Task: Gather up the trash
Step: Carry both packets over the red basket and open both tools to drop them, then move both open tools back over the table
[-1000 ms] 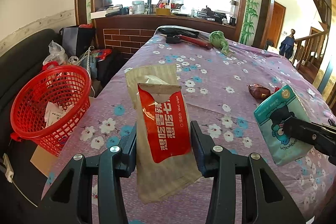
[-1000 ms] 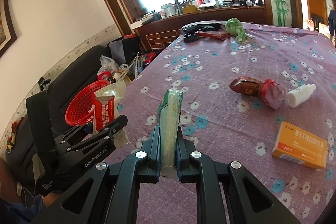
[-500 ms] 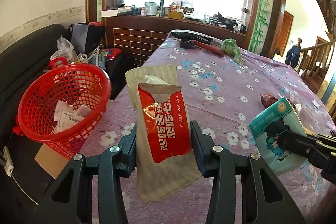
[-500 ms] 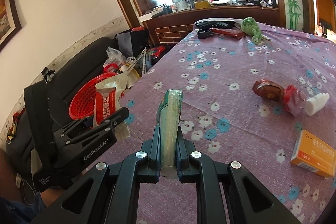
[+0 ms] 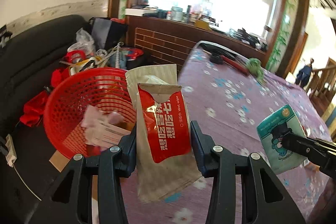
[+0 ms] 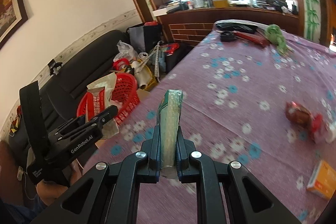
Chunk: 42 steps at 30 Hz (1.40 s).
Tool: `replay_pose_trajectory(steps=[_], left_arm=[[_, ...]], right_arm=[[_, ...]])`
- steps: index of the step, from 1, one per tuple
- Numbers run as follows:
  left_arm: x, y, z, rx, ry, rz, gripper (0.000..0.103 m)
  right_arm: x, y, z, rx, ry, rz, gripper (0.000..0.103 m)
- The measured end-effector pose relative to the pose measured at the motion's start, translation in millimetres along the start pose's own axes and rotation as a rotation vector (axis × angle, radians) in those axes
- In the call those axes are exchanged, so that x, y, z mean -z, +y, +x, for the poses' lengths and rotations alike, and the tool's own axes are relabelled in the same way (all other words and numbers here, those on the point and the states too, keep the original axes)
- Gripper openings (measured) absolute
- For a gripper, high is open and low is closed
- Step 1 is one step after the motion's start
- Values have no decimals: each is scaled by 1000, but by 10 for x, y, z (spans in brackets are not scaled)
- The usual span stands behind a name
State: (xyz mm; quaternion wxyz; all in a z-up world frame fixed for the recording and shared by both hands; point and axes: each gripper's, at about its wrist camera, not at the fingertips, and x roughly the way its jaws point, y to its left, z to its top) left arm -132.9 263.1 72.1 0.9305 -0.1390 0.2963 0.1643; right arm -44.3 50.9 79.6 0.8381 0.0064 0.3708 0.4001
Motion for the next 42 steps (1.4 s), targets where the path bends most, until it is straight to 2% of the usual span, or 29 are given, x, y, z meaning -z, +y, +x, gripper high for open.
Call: replay_pose_trajectory(steps=[11, 19, 21, 22, 23, 24, 30, 37, 42], left_arm=[[-188, 784, 204, -102, 44, -80, 42], [-274, 1028, 336, -133, 46, -93, 44], [-287, 1037, 349, -137, 39, -84, 52], [-296, 1031, 347, -151, 34, -83, 69], [-284, 1025, 322, -157, 23, -86, 77], [-282, 1029, 299, -158, 10, -90, 77], [-226, 920, 163, -119, -3, -76, 77], [-76, 248, 107, 4, 26, 50, 77], [65, -290, 101, 80, 58, 151, 77]], right_arm=[[-457, 634, 538, -96, 27, -81, 13], [-702, 986, 1044, -129, 60, -89, 13], [-757, 1065, 1182, -116, 63, -94, 16], [-776, 1074, 1219, -97, 55, -96, 17], [-792, 1075, 1243, -88, 53, -95, 25], [-808, 1061, 1241, -86, 50, -87, 27], [-764, 780, 892, -105, 2, -21, 27], [-421, 282, 314, -64, -27, 38, 27], [-59, -286, -194, 25, -52, 113, 27]])
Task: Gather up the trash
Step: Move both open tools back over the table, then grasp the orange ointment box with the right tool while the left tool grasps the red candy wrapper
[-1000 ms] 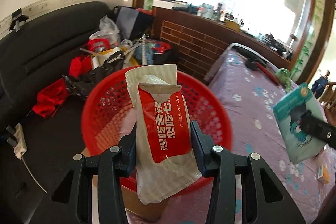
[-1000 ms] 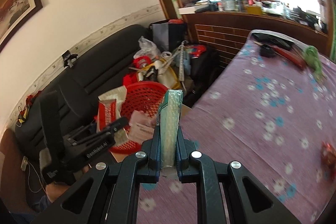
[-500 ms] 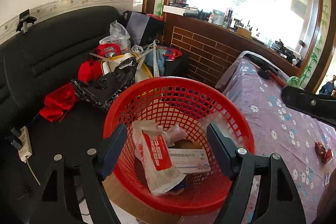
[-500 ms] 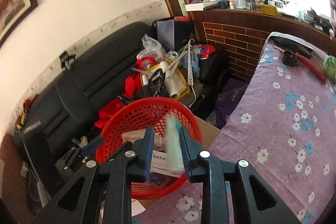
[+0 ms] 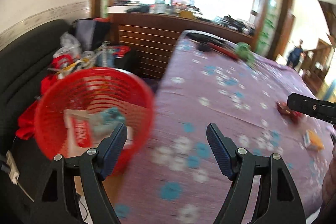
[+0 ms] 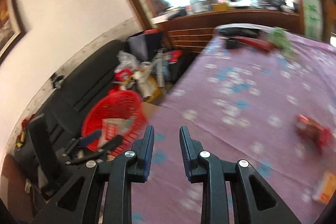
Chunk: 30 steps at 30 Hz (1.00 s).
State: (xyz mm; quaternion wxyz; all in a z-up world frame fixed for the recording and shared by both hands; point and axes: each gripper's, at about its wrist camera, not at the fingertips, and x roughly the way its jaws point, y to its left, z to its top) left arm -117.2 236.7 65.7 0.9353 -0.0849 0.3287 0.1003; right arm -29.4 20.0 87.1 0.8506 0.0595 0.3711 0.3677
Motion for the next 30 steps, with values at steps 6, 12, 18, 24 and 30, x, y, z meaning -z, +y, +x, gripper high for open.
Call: replay_pose_trajectory(steps=[6, 12, 18, 24, 30], left_arm=[[67, -653, 21, 77, 30, 125, 77], [130, -1119, 13, 135, 54, 195, 77], [145, -1485, 35, 179, 84, 250, 77], [125, -1729, 53, 214, 114, 297, 77], [85, -2001, 97, 243, 142, 343, 78]], right_arm=[[218, -1033, -672, 183, -37, 124, 34], [274, -2044, -1027, 325, -2, 226, 68], [466, -2566, -988, 199, 102, 317, 69], [705, -2208, -1066, 53, 167, 208, 73], [872, -1674, -1015, 193, 185, -43, 74]])
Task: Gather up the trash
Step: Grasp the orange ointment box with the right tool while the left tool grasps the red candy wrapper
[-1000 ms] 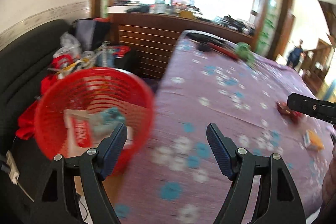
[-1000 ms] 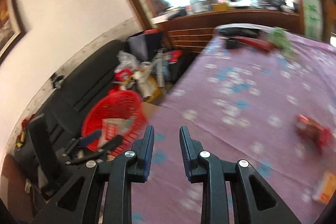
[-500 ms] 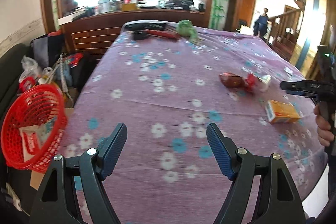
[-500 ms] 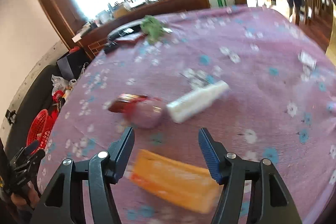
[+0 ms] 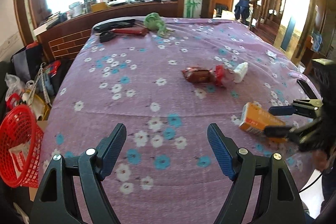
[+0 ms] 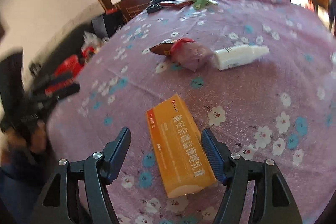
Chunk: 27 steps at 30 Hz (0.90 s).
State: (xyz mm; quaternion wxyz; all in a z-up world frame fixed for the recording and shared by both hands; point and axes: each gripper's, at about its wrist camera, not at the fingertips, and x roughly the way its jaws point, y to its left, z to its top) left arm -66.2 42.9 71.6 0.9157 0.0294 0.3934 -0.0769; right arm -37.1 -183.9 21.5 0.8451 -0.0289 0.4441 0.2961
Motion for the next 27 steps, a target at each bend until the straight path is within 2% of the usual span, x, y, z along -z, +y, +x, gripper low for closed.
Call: replay_pose_trajectory(steps=[3, 5, 10, 15, 17, 23, 27], left_arm=[[-74, -130, 52, 28, 17, 20, 79], [-127, -221, 88, 45, 27, 37, 80], [-288, -379, 287, 62, 55, 73, 82], [-597, -314, 578, 95, 64, 7, 82], [-772, -255, 749, 136, 64, -41, 82], [-1177, -189, 1357, 200, 97, -113, 82], [-1221, -153, 1717, 296, 193, -161, 81]], right_arm=[[54, 81, 90, 49, 15, -67, 74], [97, 118, 122, 92, 20, -104, 59], [160, 97, 43, 138, -23, -125, 52], [217, -114, -175, 90, -140, 22, 52], [242, -239, -234, 56, -189, 96, 52], [244, -364, -312, 16, -241, 182, 52], [241, -401, -320, -5, -248, 201, 52]])
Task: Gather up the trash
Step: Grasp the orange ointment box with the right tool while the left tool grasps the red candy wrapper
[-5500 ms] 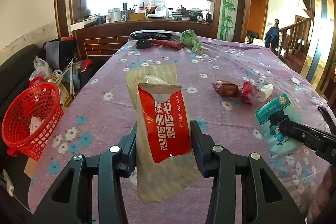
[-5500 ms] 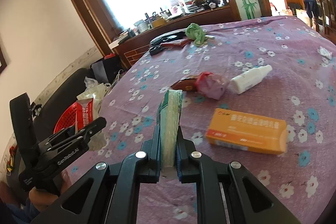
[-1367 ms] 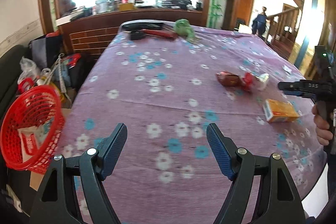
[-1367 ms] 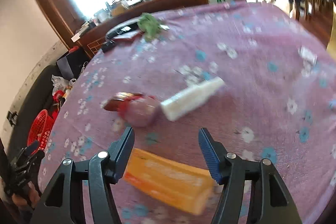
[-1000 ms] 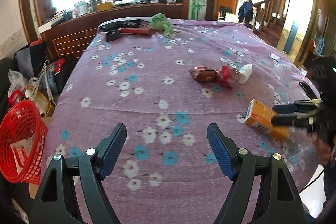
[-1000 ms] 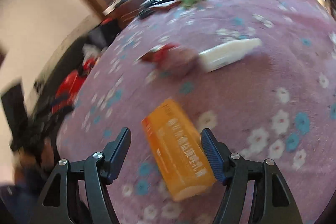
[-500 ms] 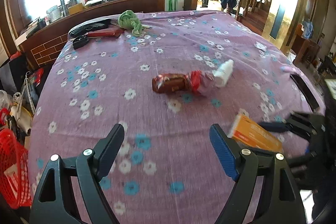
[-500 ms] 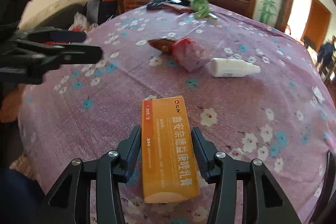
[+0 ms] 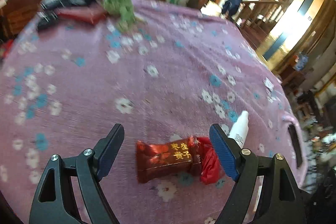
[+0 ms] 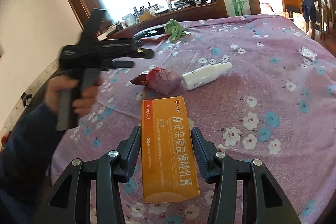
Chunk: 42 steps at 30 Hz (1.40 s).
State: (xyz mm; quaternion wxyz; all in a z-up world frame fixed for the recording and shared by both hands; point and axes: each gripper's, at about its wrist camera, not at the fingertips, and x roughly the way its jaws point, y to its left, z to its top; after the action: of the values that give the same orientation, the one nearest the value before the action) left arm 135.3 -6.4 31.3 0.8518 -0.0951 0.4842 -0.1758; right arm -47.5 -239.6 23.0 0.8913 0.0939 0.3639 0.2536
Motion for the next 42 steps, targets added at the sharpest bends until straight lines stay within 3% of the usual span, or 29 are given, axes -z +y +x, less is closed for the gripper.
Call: replay_pose_trajectory(steps=[2, 6, 10, 13, 16, 20, 28, 31, 32, 33, 42], left_arm=[[63, 3, 107, 53, 66, 8, 81], [302, -80, 48, 121, 114, 76, 81], [669, -322, -116, 143, 148, 209, 82], [799, -466, -225, 71, 110, 294, 82], [724, -490, -338, 33, 51, 294, 82], [665, -477, -347, 53, 71, 240, 82], [934, -828, -240, 46, 64, 282, 81], [1018, -979, -128, -25, 61, 327, 67], [1037, -996, -94, -40, 65, 329, 52], [1054, -995, -65, -55, 71, 325, 47], [1154, -857, -279, -126, -35, 265, 41]], right_arm=[[-6, -36, -7, -15, -2, 18, 52], [-11, -78, -18, -35, -10, 38, 52], [-3, -68, -33, -46, -20, 35, 52], [0, -90, -42, -51, -27, 44, 52], [1, -112, -53, -56, -33, 57, 52], [-4, -179, -82, -51, -52, 93, 52], [-8, -284, -125, -45, -86, 158, 52], [-12, -282, -140, -36, -94, 158, 52], [-11, -285, -148, -31, -99, 161, 52], [-10, -288, -152, -35, -100, 163, 52], [4, -243, -177, -8, -108, 139, 52]])
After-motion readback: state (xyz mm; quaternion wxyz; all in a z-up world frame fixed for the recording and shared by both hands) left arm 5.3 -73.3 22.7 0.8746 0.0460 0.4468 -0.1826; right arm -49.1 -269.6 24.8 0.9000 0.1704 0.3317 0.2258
